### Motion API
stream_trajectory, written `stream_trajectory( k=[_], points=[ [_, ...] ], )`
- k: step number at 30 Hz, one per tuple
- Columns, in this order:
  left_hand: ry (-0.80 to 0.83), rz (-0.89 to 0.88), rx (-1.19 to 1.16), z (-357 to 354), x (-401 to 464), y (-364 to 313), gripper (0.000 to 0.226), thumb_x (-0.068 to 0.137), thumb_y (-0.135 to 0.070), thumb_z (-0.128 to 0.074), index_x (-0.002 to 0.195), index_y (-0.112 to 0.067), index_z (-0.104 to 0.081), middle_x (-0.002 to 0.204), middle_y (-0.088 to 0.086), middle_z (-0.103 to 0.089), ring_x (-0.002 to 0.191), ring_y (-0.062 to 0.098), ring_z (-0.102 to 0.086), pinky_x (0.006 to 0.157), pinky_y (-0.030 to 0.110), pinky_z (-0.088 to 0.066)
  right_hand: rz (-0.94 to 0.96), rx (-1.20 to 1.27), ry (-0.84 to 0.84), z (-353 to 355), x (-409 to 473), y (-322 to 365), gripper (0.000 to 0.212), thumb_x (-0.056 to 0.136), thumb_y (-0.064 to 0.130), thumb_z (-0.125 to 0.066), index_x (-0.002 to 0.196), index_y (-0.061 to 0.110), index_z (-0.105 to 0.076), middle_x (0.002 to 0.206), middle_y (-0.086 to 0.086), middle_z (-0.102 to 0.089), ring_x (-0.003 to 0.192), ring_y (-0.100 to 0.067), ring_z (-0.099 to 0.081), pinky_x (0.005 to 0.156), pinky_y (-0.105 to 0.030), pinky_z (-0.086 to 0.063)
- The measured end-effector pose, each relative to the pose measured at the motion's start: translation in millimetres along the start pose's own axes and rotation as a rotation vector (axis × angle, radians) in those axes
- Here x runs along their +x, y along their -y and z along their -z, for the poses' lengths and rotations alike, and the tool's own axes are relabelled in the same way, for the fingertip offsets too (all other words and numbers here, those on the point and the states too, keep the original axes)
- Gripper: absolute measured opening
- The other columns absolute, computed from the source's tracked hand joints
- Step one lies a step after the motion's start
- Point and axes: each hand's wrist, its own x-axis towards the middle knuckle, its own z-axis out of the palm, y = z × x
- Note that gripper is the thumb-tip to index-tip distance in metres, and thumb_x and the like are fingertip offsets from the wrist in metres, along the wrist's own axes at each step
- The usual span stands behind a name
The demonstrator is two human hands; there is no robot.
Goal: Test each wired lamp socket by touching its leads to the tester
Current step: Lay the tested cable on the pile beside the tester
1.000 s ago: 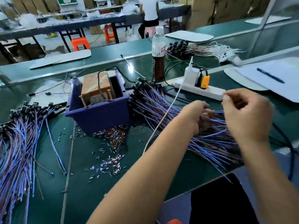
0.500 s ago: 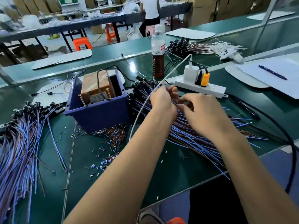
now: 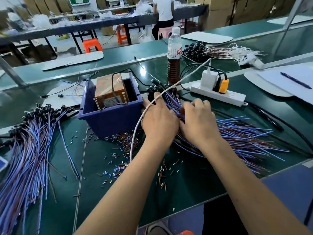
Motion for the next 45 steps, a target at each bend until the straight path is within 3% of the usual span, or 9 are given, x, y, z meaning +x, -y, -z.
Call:
stream_trajectory(
  k=[5,9,15,20,25,30,35,40,45],
  points=[
    [0.096,0.003,-0.136,-2,8,-6,0.086,0.097,-0.024,-0.059,0.161,-0.011,-0.003,0.155,0.041,-0.024,0.145,0.045,-0.030,0.116,0.039,-0.030,-0.012,-0.047,0.166,-16,6,3,0.051,0.106,0.032,-0.049,0.149,0.012,-0.032,0.144,-0.013,-0.050,0.133,-0.036,-0.049,0.100,-0.048,-0.045],
    [-0.010,0.022,-0.240,-5,12,-13,0.068,0.096,-0.012,-0.061,0.152,-0.010,-0.022,0.147,0.034,-0.032,0.139,0.042,-0.032,0.114,0.037,-0.029,-0.058,0.016,0.245,-16,12,4,0.083,0.092,0.046,-0.064,0.155,0.018,-0.020,0.146,-0.013,-0.043,0.137,-0.038,-0.041,0.103,-0.056,-0.041],
    [-0.056,-0.081,-0.265,-11,28,-24,0.040,0.094,-0.005,-0.062,0.128,-0.014,-0.042,0.137,0.018,-0.030,0.110,0.025,-0.044,0.089,0.025,-0.035,-0.048,-0.012,0.191,-25,23,-3,0.054,0.097,0.040,-0.059,0.141,0.016,-0.040,0.136,-0.011,-0.045,0.128,-0.036,-0.043,0.092,-0.054,-0.045],
    [0.009,-0.144,-0.277,-14,46,-19,0.039,0.096,-0.004,-0.060,0.133,-0.015,-0.054,0.141,0.013,-0.025,0.121,0.034,-0.050,0.102,0.036,-0.043,-0.060,-0.106,0.212,-33,41,1,0.049,0.098,0.032,-0.056,0.139,0.010,-0.039,0.137,-0.012,-0.042,0.129,-0.037,-0.041,0.095,-0.052,-0.046],
    [0.030,-0.147,-0.314,-13,49,-8,0.047,0.100,-0.008,-0.058,0.144,-0.023,-0.053,0.142,0.010,-0.025,0.112,0.029,-0.052,0.107,0.034,-0.041,-0.053,-0.167,0.189,-39,49,8,0.047,0.100,0.027,-0.053,0.142,0.008,-0.039,0.139,-0.013,-0.041,0.129,-0.036,-0.041,0.095,-0.052,-0.046],
    [0.168,-0.147,-0.293,-5,33,-1,0.054,0.098,-0.009,-0.049,0.152,-0.017,-0.046,0.150,0.015,-0.030,0.138,0.029,-0.041,0.115,0.029,-0.032,-0.058,-0.079,0.152,-34,41,7,0.049,0.101,0.037,-0.051,0.141,0.011,-0.038,0.137,-0.017,-0.045,0.129,-0.039,-0.043,0.097,-0.052,-0.045],
    [0.373,-0.237,-0.188,33,21,10,0.032,0.097,-0.008,-0.052,0.125,-0.006,-0.067,0.127,0.013,-0.067,0.121,0.030,-0.059,0.099,0.032,-0.048,-0.118,0.093,0.053,-11,27,16,0.075,0.088,0.036,-0.071,0.149,0.015,-0.034,0.133,-0.018,-0.058,0.127,-0.040,-0.053,0.101,-0.054,-0.043],
    [0.601,-0.183,-0.476,73,1,49,0.025,0.105,-0.013,-0.055,0.125,-0.008,-0.069,0.112,0.011,-0.074,0.097,0.027,-0.076,0.091,0.037,-0.062,-0.119,0.298,-0.332,10,9,20,0.040,0.091,0.019,-0.071,0.130,0.012,-0.063,0.111,-0.011,-0.072,0.106,-0.038,-0.065,0.092,-0.048,-0.053],
    [0.689,-0.117,-0.922,109,-28,126,0.028,0.105,-0.023,-0.059,0.118,0.000,-0.065,0.098,0.016,-0.076,0.079,0.028,-0.077,0.056,0.025,-0.059,0.150,0.506,-0.492,21,-10,71,0.017,0.092,0.009,-0.064,0.107,0.011,-0.072,0.085,-0.004,-0.074,0.080,-0.028,-0.068,0.075,-0.041,-0.055]
  ],
)
